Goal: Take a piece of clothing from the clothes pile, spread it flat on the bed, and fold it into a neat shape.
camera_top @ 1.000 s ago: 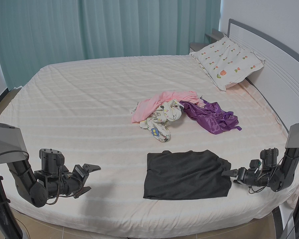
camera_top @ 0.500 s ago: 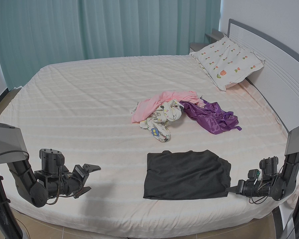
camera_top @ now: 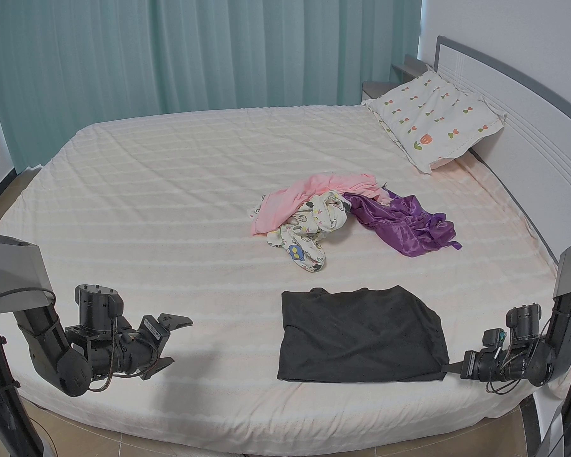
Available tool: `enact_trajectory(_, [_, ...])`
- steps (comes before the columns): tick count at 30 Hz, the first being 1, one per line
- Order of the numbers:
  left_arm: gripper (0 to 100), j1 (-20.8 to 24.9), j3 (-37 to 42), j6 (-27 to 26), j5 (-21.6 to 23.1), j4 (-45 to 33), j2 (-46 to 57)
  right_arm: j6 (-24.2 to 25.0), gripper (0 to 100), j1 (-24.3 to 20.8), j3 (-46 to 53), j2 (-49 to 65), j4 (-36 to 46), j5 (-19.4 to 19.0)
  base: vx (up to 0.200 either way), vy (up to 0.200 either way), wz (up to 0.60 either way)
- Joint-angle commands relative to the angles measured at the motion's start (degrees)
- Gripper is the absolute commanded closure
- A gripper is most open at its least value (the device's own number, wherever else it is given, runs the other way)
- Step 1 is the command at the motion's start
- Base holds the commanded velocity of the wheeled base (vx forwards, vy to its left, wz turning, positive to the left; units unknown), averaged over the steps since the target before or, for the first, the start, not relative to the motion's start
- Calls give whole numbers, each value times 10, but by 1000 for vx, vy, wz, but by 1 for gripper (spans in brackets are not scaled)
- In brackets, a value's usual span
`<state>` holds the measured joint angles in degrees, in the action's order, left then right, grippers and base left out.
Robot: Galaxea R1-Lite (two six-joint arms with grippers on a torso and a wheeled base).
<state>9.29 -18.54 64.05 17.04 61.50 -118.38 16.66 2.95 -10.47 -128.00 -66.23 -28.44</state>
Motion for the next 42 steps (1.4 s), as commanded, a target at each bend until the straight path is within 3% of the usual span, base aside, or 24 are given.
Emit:
enact_trajectory(1, [0,0,0,0,0,0,-1,-3,100,1,5,-2,2,1,0,0,0])
enact_trajectory(2, [0,0,0,0,0,0,-1,-3,100,0,5,-3,2,1,0,0,0])
enact_trajectory(3, [0,0,0,0,0,0,-1,-7,0,-1,6,-3,1,1,0,0,0])
enact_trajectory(12, [0,0,-1,0,0,0,-1,-3,0,34,-26,48,-4,-3,0,0,0])
enact_trajectory(15, [0,0,-1,0,0,0,-1,46,0,35,-84,35,0,-2,0,0,0])
enact_trajectory(20, [0,0,-1,0,0,0,-1,123,0,3,-204,-24,43,8,0,0,0])
enact_trajectory(26, [0,0,-1,0,0,0,-1,143,0,-14,-303,-92,68,11,0,0,0])
enact_trajectory(38, [0,1,-2,0,0,0,-2,172,0,-38,-384,-135,102,18,0,0,0])
enact_trajectory(39, [0,1,-1,-1,-1,0,-2,175,100,-38,-387,-136,104,21,0,0,0])
enact_trajectory(42, [0,1,-2,-1,-1,0,-2,191,100,-38,-395,-139,107,27,0,0,0])
